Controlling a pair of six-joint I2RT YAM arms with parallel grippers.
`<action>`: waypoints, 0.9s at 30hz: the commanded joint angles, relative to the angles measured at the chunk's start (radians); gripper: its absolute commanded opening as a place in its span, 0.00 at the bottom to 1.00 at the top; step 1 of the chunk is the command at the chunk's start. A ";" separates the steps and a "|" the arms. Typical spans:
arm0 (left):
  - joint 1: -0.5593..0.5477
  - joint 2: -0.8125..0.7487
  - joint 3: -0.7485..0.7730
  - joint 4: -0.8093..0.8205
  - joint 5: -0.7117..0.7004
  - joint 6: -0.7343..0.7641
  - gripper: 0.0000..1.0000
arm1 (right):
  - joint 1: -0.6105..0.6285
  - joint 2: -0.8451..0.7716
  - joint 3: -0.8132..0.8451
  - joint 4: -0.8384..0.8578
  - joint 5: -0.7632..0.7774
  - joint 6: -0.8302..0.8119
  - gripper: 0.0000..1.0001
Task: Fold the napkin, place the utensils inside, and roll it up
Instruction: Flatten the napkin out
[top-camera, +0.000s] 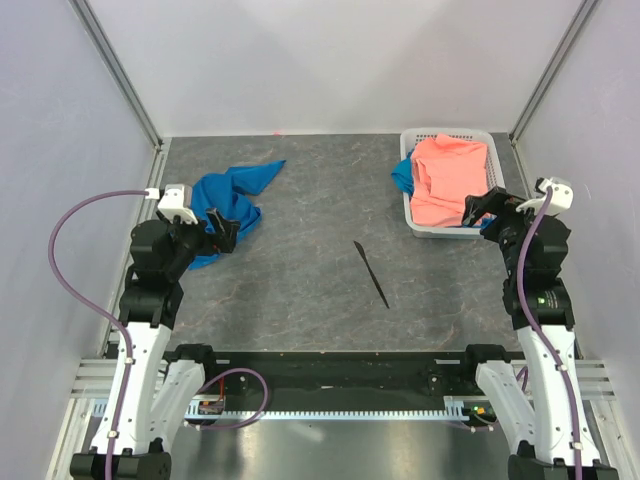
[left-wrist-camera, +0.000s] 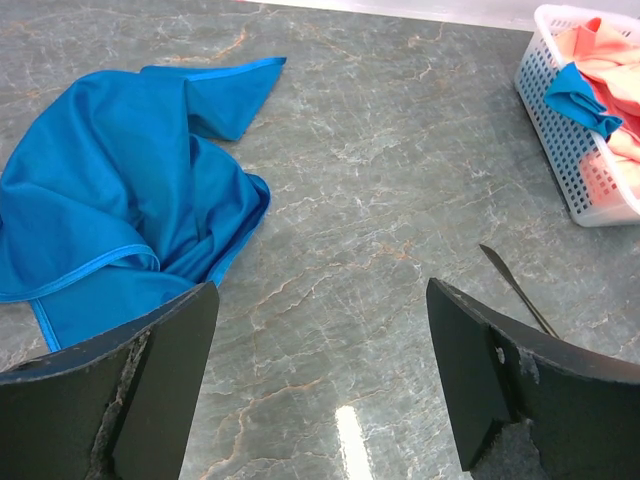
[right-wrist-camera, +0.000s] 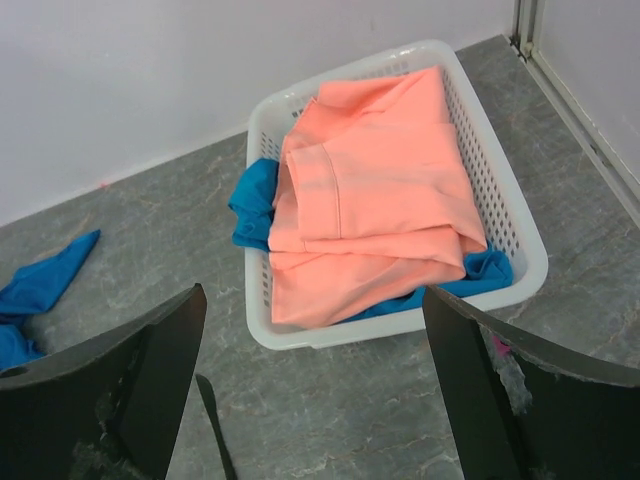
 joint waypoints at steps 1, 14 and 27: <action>0.000 -0.017 0.028 0.009 -0.012 -0.022 0.93 | -0.001 0.021 0.023 -0.024 0.000 -0.035 0.98; 0.000 0.055 0.017 0.021 -0.074 0.021 0.89 | 0.004 0.096 0.025 0.016 -0.111 -0.060 0.97; 0.006 0.660 0.280 -0.141 -0.376 0.056 0.85 | 0.021 0.154 0.034 0.016 -0.154 -0.069 0.97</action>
